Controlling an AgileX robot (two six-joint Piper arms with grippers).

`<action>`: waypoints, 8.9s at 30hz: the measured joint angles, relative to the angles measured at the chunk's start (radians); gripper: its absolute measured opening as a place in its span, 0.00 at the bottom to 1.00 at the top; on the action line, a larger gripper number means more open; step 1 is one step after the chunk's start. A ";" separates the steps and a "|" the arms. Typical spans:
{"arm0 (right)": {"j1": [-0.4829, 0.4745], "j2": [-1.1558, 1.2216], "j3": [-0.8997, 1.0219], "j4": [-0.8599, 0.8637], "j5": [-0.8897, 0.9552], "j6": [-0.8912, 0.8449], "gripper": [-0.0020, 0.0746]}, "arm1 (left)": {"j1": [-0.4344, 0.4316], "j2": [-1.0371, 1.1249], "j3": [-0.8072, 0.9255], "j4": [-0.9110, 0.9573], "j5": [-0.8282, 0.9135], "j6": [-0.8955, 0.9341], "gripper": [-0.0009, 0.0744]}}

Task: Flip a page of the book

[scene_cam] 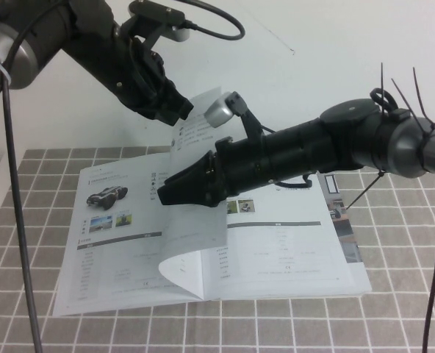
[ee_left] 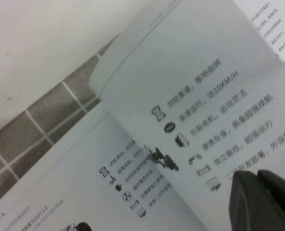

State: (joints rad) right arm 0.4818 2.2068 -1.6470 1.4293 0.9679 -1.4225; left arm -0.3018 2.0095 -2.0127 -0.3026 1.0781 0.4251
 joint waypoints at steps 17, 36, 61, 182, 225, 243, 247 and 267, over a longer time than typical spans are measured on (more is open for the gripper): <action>0.065 0.004 -0.026 -0.122 -0.070 0.040 0.40 | 0.000 0.000 -0.002 -0.162 -0.107 0.148 0.01; 0.089 0.007 -0.026 -0.158 -0.033 0.050 0.39 | 0.000 0.120 -0.010 -0.433 -0.177 0.541 0.01; 0.103 0.019 -0.021 -0.194 0.000 0.067 0.39 | 0.064 0.157 -0.019 -0.303 -0.087 0.428 0.01; -0.225 -1.902 0.982 -1.334 -0.265 1.069 0.02 | 0.260 -1.918 1.436 -0.151 -0.386 -0.025 0.01; -0.225 -1.888 1.675 -1.396 -0.734 1.067 0.02 | 0.261 -2.012 2.032 0.143 -0.764 -0.145 0.01; -0.225 -1.888 1.675 -1.396 -0.740 1.076 0.02 | 0.267 -2.020 2.030 0.194 -0.753 -0.153 0.01; -0.225 -1.888 1.675 -1.396 -0.740 1.076 0.02 | 0.267 -2.020 2.030 0.194 -0.753 -0.153 0.01; -0.324 -2.216 1.675 -1.396 -0.668 1.076 0.02 | 0.267 -2.023 2.030 0.200 -0.749 -0.149 0.01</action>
State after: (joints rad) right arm 0.1582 -0.0092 0.0278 0.0337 0.2997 -0.3465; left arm -0.0348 -0.0131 0.0168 -0.1030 0.3290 0.2764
